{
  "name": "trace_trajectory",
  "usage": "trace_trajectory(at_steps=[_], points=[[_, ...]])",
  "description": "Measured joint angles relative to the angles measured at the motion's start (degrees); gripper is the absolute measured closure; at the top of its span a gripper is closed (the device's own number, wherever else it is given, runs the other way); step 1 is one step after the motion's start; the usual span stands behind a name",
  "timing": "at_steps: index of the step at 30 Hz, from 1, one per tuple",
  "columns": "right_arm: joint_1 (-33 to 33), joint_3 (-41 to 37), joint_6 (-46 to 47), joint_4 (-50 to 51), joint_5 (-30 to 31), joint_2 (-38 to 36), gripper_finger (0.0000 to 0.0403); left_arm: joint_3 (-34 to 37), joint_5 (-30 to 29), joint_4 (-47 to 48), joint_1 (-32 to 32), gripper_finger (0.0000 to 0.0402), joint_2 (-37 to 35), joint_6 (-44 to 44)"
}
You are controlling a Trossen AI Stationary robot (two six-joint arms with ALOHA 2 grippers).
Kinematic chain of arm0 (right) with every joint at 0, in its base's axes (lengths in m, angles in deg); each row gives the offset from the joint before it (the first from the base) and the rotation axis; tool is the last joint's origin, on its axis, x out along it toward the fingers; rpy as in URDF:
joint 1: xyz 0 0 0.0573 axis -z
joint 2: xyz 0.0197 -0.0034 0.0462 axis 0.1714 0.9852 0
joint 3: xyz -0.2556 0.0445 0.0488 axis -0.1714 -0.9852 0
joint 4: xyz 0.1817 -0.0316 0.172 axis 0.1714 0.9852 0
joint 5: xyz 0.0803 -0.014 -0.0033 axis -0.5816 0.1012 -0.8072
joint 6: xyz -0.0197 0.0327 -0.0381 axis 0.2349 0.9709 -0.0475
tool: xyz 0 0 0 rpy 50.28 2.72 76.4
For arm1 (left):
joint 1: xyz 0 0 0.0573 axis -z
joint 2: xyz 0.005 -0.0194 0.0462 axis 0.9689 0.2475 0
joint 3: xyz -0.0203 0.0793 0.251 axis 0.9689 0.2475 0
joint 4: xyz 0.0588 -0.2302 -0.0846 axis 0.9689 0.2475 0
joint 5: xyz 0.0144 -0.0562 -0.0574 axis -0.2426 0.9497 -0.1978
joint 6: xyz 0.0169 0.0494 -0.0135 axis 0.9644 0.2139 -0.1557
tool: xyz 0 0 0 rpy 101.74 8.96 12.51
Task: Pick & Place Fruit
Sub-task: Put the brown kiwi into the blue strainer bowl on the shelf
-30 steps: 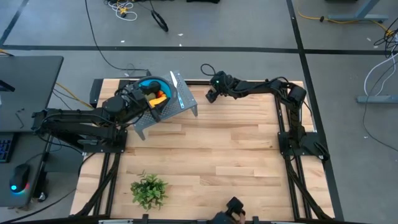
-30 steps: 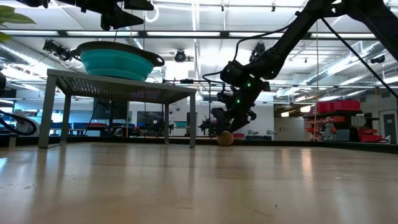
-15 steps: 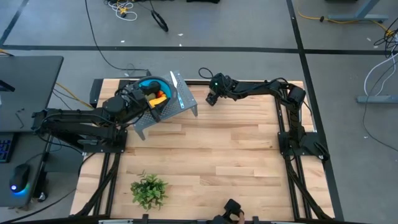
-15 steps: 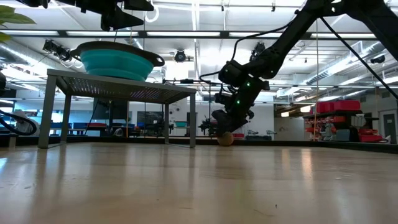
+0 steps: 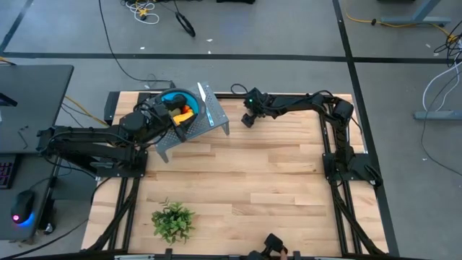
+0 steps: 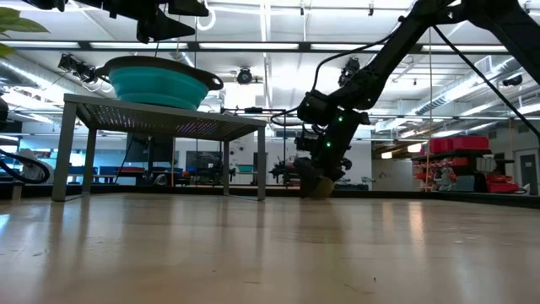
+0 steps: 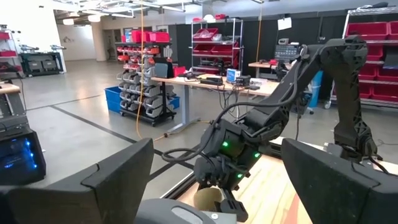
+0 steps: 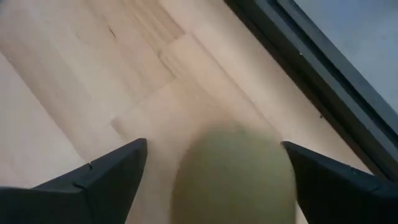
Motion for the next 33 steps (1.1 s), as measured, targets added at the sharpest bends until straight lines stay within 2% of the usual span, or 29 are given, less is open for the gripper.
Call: trace_trajectory(at_steps=[5, 10, 22, 27, 33], points=[[-0.2, 0.2, 0.8, 3.8, 1.5, -0.3, 0.0030, 0.0, 0.0, 0.0, 0.0, 0.0041, 0.0, 0.1], [-0.6, 0.2, 1.3, 3.5, 1.5, -0.3, 0.0037, 0.0, 0.0, 0.0, 0.0, 0.0041, 0.0, -0.2], [-1.6, -0.1, 1.5, 8.6, 1.8, -2.9, 0.0083, 0.0, 0.0, 0.1, 0.0, 0.0041, 0.0, -0.1], [-1.7, -0.1, 1.4, 9.8, 1.9, -3.3, 0.0112, 0.0, 0.0, 0.1, 0.0, 0.0041, 0.0, -0.3], [-1.7, -0.1, 0.4, 9.4, 2.0, -3.3, 0.0165, 0.0, 1.5, 0.1, 0.0, 0.0041, 0.0, 0.0]])
